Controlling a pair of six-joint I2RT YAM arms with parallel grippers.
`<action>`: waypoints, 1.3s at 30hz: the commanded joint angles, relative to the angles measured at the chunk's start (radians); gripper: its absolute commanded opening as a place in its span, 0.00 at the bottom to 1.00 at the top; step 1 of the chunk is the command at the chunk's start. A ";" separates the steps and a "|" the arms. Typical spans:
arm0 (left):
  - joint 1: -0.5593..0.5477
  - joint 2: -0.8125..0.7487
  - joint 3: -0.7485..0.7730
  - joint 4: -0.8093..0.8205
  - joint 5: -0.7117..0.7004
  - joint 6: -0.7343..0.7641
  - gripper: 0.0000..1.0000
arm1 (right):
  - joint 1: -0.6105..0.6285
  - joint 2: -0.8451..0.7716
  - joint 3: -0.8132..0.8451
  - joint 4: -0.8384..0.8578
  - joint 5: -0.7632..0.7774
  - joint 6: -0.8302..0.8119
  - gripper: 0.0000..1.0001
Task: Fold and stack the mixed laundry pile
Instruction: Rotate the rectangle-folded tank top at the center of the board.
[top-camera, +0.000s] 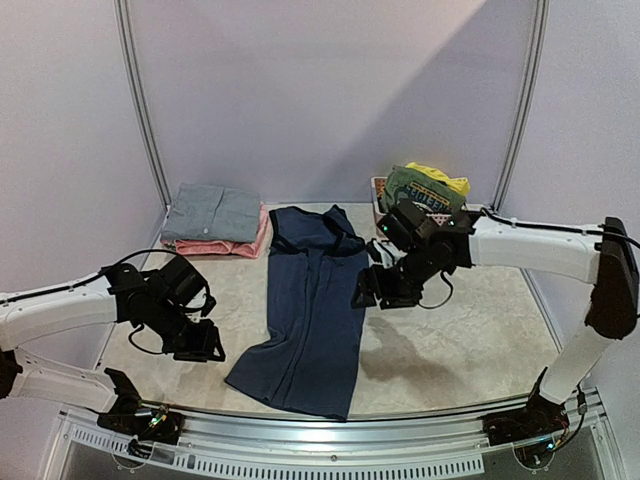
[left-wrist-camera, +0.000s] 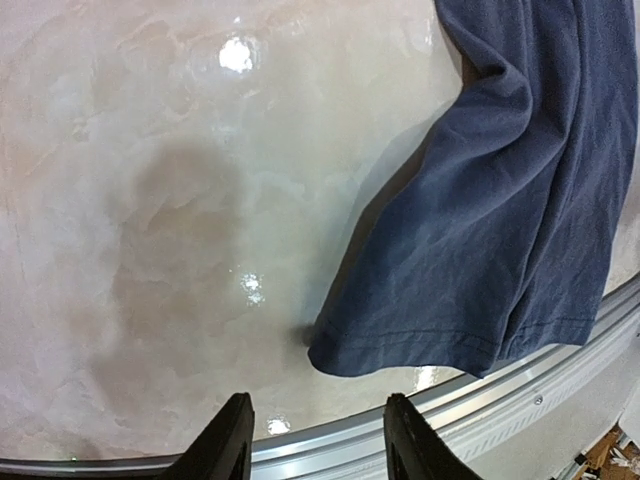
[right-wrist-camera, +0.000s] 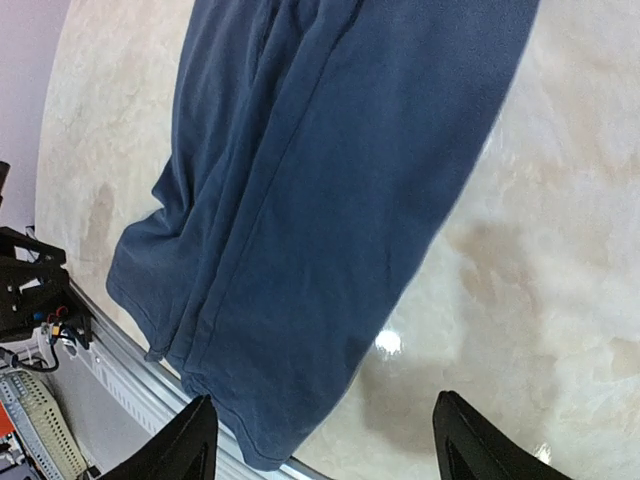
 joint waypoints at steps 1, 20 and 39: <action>-0.021 0.002 -0.027 0.060 0.038 -0.003 0.44 | 0.085 -0.134 -0.170 0.112 0.036 0.221 0.75; -0.088 0.033 -0.125 0.156 0.140 -0.050 0.41 | 0.410 -0.185 -0.279 -0.017 0.120 0.642 0.77; -0.242 -0.010 -0.138 0.140 -0.156 -0.201 0.40 | 0.412 -0.277 -0.417 0.030 0.022 0.480 0.78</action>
